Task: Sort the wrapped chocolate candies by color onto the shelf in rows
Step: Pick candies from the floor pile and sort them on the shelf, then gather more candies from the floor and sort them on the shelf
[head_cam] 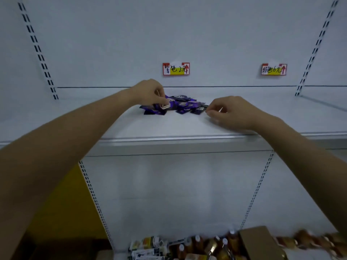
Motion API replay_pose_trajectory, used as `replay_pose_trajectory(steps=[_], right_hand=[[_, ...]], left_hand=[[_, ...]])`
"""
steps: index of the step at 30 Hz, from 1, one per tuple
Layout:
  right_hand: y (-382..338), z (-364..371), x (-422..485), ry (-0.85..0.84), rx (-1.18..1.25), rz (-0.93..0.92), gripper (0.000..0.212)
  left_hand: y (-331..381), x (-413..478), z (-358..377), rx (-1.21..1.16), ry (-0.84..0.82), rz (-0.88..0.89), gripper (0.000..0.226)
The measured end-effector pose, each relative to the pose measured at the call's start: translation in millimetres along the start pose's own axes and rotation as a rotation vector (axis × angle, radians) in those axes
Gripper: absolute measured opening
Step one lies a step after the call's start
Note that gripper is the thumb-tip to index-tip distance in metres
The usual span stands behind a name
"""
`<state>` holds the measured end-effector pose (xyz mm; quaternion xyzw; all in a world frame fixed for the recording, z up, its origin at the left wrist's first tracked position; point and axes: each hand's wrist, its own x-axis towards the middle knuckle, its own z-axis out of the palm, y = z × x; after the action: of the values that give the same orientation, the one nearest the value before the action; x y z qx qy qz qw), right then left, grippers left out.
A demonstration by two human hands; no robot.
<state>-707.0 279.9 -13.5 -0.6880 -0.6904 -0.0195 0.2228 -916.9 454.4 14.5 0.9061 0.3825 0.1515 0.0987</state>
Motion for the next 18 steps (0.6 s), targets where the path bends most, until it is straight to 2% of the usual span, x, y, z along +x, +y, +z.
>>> replay_pose_trajectory(steps=[2,4,7,9,11,14,18], right_hand=[[2.3,4.1,8.2,0.005,-0.004,0.0,0.017],[6.5,5.6,10.5,0.042,-0.003,0.011,0.019],[13.3,-1.4,1.0,0.156,-0.069,-0.003,0.038],[19.5,-7.5,-18.5,0.243,-0.12,0.004,0.047],[28.2,-9.2,-50.4,0.371,-0.151,0.031,0.051],[42.2,-0.4,-113.7,0.563,-0.268,0.089,0.054],[71.2,27.8,-217.5,0.599,-0.366,0.259,0.055]], left_hand=[[-5.0,12.7,4.7,0.179,-0.016,0.051,0.033],[0.1,20.0,1.5,0.278,0.097,0.142,0.038],[33.0,21.1,-5.1,0.345,0.316,0.292,0.044],[68.5,14.7,-3.5,0.327,0.365,0.353,0.047],[104.4,3.6,5.4,0.276,0.398,0.397,0.05],[154.2,-22.9,39.8,0.055,0.541,0.552,0.05],[220.8,-66.9,129.3,-0.236,0.644,0.802,0.043]])
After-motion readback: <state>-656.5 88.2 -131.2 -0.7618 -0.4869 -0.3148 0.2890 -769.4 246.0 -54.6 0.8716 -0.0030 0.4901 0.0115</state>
